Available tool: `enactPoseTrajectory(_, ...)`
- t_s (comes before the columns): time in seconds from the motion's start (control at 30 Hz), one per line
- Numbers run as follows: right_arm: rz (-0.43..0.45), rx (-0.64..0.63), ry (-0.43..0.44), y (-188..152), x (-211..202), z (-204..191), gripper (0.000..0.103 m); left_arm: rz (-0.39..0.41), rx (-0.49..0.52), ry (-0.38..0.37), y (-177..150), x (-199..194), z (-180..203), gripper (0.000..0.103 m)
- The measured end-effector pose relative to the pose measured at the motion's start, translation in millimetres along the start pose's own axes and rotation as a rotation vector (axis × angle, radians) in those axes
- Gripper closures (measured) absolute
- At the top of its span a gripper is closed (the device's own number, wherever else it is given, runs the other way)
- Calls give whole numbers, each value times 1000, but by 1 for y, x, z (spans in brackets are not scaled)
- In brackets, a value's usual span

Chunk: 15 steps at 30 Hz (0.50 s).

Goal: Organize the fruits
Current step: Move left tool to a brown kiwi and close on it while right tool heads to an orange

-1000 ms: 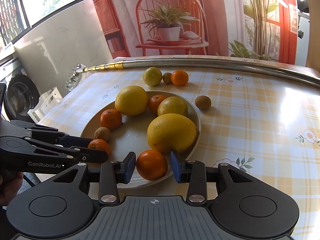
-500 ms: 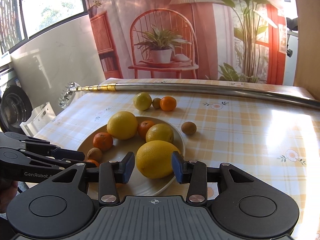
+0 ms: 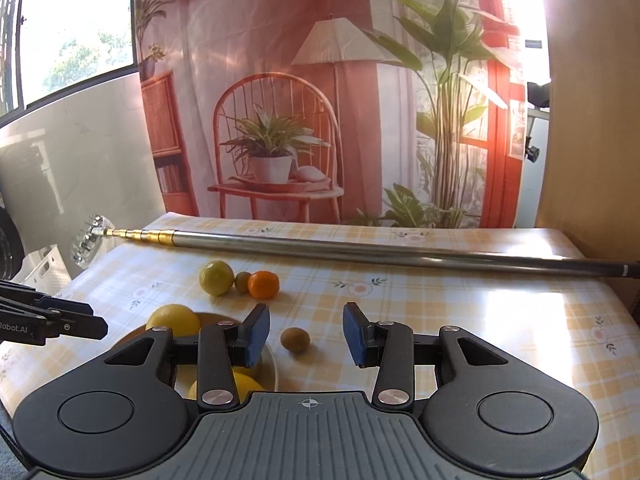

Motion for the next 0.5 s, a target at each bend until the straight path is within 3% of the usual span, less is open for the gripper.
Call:
enactPoseTrajectory(0.33,60,18,-84,46,17,26,65,76,-7,-17,54,4,-3,63)
enactPoseTrajectory(0.5,26,32,-83,49,38,27,65,9,-9,-63,64,35,5,63)
Point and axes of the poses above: each gripper's, at about its wrist camera, not at the fingertips, and x roughly the way its jaws point, z to its right, y to its top, the point moved 4 cm from there along x, roughly the way its jaws point, and after that the axes turned 11 degrees about -y, right-handed, at the moved point
